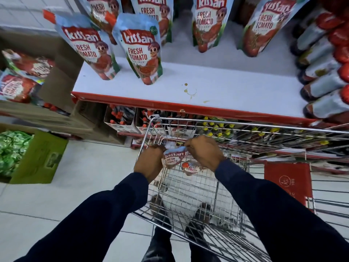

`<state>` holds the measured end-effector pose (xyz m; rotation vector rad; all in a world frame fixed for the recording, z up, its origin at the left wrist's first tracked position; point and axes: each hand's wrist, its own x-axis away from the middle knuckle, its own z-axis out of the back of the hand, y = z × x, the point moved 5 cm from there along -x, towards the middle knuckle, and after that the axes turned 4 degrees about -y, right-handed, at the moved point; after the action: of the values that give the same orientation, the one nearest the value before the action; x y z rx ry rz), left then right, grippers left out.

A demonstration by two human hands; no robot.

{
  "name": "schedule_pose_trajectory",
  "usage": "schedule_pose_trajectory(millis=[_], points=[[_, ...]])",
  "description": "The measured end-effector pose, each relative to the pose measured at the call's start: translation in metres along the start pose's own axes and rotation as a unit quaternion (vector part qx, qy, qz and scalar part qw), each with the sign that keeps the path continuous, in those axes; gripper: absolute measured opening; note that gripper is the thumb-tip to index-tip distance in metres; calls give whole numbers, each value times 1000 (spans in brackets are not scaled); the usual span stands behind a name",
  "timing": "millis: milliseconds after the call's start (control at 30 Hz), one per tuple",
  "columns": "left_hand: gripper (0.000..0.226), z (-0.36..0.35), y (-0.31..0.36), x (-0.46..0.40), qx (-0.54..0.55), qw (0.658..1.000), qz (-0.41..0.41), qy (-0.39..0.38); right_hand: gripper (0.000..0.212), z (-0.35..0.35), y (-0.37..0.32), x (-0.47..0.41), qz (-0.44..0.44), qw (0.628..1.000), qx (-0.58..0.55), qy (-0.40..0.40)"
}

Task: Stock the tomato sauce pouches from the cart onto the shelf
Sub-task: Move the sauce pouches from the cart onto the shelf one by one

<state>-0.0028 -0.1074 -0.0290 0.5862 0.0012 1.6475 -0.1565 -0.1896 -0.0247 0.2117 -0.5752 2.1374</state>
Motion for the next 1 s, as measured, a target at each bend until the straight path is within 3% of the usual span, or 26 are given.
schedule_pose_trajectory(millis=[67,367,533,800,1000], points=[[39,22,6,11,4,999,-11,40,18,29,-5,10,14,998,-53,10],[56,155,54,54,7,976,-111,189,14,184,-39,57,85,990,29,108],[42,223,73,50,61,962,-123,236,16,256,-47,75,78,982,20,171],[25,293,111,13,67,945,-175,267,16,323,-38,76,57,962,45,263],[29,304,124,-40,72,953,-172,241,17,335,-13,49,8,961,14,277]])
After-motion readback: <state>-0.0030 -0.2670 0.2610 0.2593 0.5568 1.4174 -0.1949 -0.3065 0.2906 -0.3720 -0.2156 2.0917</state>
